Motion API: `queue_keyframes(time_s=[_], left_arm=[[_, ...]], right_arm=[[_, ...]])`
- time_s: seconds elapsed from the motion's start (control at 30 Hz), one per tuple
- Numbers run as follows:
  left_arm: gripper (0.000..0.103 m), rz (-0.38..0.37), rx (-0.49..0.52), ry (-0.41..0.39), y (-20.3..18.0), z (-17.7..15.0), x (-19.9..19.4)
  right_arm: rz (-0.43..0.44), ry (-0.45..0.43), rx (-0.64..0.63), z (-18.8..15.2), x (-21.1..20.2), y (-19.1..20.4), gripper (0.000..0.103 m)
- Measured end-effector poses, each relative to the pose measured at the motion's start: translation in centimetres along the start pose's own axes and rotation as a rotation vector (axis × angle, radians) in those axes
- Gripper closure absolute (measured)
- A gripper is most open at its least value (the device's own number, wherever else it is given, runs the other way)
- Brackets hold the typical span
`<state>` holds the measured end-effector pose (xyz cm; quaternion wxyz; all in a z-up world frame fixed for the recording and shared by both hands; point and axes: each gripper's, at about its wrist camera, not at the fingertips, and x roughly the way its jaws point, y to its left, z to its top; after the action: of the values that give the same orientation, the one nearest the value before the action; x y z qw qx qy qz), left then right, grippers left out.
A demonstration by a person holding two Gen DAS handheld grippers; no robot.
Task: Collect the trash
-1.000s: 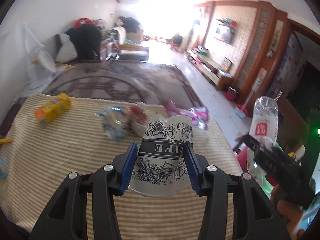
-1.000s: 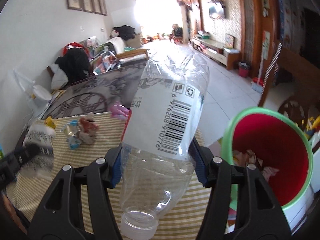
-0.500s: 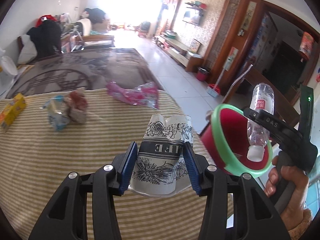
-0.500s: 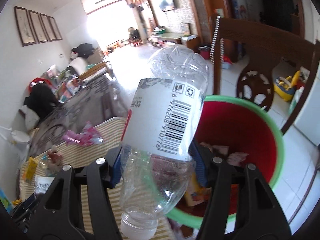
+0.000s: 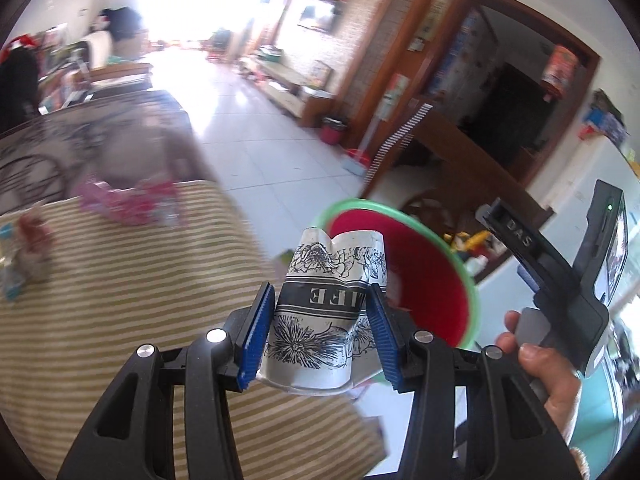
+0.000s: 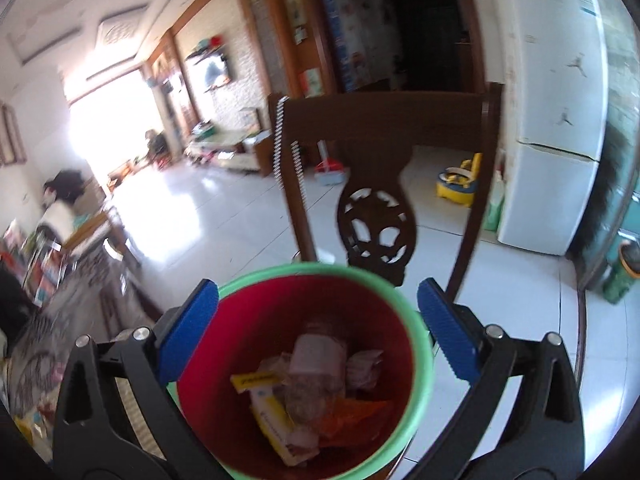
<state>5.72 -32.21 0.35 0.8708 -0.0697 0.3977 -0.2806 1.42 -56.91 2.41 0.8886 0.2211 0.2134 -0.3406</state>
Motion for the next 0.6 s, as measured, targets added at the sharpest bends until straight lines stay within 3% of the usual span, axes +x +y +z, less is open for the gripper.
queue_keyframes(time_s=[0.17, 0.23, 0.27, 0.33, 0.5, 0.6], left_arm=[[0.058, -0.072, 0.026, 0.049, -2.9, 1.0, 3.4], [0.046, -0.106, 0.022, 0.069, -3.7, 1.6, 4.8], [0.034, -0.100, 0.019, 0.071, -3.9, 1.8, 5.2], [0.034, -0.090, 0.008, 0.047, -3.4, 1.8, 4.9], [0.034, 0.022, -0.033, -0.031, 1.4, 0.1, 1.4], [0.033, 0.174, -0.062, -0.078, 6.3, -1.1, -1.5]], right_arm=[[-0.034, -0.069, 0.114, 0.7, -0.9, -2.0, 0.005], [-0.033, -0.075, 0.121, 0.8, -0.8, -1.9, 0.005], [-0.021, -0.068, 0.117, 0.8, -0.6, -1.7, 0.005], [0.010, -0.047, 0.094, 0.7, -0.1, -1.2, 0.005], [0.109, -0.011, 0.041, 0.3, -0.3, 0.9, 0.005], [0.219, 0.031, -0.004, -0.4, -0.5, 3.0, 0.005]])
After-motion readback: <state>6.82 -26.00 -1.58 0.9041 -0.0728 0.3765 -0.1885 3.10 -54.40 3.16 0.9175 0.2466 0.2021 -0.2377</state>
